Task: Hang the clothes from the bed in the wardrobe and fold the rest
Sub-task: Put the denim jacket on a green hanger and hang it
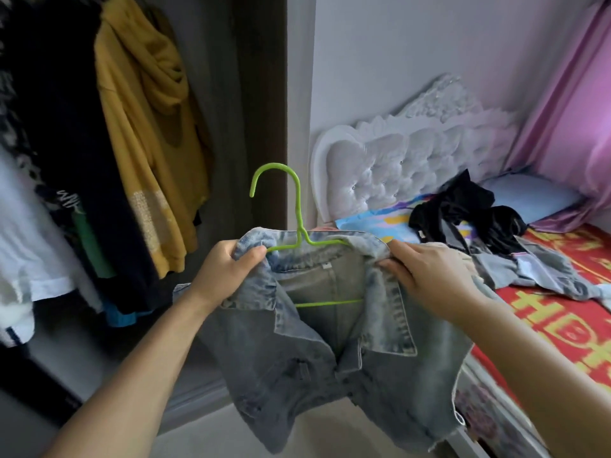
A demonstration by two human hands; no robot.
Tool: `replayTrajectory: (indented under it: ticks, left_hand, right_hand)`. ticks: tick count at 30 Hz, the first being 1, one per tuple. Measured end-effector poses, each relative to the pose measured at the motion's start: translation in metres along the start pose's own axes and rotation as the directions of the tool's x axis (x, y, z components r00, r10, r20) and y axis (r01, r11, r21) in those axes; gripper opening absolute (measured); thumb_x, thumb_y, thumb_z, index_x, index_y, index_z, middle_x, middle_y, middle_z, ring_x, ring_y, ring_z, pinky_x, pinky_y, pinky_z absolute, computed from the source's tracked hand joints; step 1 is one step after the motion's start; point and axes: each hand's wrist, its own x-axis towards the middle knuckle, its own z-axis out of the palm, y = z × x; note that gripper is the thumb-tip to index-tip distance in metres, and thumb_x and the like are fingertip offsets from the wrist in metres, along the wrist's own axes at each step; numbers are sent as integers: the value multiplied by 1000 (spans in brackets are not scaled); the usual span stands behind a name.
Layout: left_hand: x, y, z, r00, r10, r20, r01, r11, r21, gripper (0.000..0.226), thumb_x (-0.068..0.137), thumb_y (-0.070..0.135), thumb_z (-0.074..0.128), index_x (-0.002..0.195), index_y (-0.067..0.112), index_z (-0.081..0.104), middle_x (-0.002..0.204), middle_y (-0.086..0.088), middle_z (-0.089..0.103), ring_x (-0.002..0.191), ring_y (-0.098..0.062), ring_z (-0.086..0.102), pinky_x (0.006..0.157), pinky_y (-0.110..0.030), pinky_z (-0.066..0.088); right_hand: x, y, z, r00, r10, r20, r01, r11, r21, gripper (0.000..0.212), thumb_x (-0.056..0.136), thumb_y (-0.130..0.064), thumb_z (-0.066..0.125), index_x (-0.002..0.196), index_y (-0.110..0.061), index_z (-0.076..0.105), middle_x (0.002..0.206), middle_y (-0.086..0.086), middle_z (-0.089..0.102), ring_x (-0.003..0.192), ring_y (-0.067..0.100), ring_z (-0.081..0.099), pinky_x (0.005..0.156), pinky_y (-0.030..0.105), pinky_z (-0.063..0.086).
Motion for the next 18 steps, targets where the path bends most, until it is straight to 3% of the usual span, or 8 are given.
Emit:
replayTrajectory:
  ticks: [2, 5, 8, 11, 13, 15, 17, 18]
  left_hand:
    - [5, 2, -7, 1000, -16, 23, 16, 1000, 3, 33, 70, 41, 60, 71, 9, 58, 68, -6, 56, 65, -16, 54, 64, -31, 40]
    - [14, 1, -17, 989, 69, -131, -43, 981, 190, 9, 81, 12, 61, 87, 6, 64, 87, -11, 62, 81, -20, 58, 73, -33, 42]
    - [16, -7, -19, 979, -60, -195, 102, 972, 212, 5, 82, 10, 62, 79, 13, 62, 76, -5, 61, 77, -22, 58, 68, -32, 39]
    - [7, -12, -13, 968, -251, 23, 252, 964, -86, 15, 80, 24, 66, 66, 19, 62, 71, -3, 65, 76, -22, 61, 65, -28, 44]
    - [-1, -12, -11, 931, -318, 177, 363, 855, -371, 23, 93, 25, 58, 82, 10, 71, 80, -8, 72, 75, -20, 68, 65, -23, 54]
    - [-3, -17, -16, 876, -412, 250, 481, 722, -497, 39, 95, 34, 51, 95, 0, 71, 92, -16, 73, 83, -24, 70, 76, -29, 57]
    - [-1, -22, -20, 858, -482, 178, 514, 818, -258, 46, 92, 43, 55, 86, 1, 73, 86, -19, 72, 83, -29, 69, 80, -35, 53]
    - [1, -26, -22, 879, -464, 113, 460, 886, 65, 45, 90, 46, 58, 74, 6, 70, 75, -14, 70, 75, -28, 66, 71, -35, 50]
  right_hand:
    - [4, 3, -1, 999, 38, -38, -40, 998, -51, 26, 92, -43, 39, 77, -22, 37, 58, -2, 56, 48, 26, 58, 37, 27, 33]
    - [3, 14, -1, 993, 101, -54, -105, 992, -73, 28, 92, -45, 37, 77, -21, 37, 59, 1, 58, 47, 30, 58, 36, 29, 33]
    - [4, 19, 3, 995, 92, -37, -94, 992, -83, 32, 92, -45, 36, 75, -19, 43, 58, 0, 57, 45, 30, 57, 34, 31, 35]
    - [1, 18, 5, 993, 107, -48, -110, 991, -74, 37, 91, -45, 38, 72, -14, 49, 56, 0, 57, 42, 29, 56, 32, 31, 36]
    - [-4, 20, 6, 994, 103, -36, -104, 994, -29, 39, 91, -50, 37, 72, -18, 48, 55, 0, 57, 44, 28, 57, 35, 31, 38]
    - [-9, 22, 8, 995, 99, -1, -99, 995, 26, 46, 93, -62, 31, 74, -22, 44, 54, 0, 55, 47, 25, 58, 40, 30, 40]
    - [-13, 21, 10, 992, 127, 9, -128, 989, 72, 55, 89, -71, 26, 70, -24, 47, 52, -2, 53, 50, 23, 57, 44, 30, 43]
    - [-14, 19, 10, 988, 155, 13, -155, 983, 94, 58, 87, -74, 27, 67, -24, 48, 51, -3, 52, 50, 22, 56, 46, 31, 45]
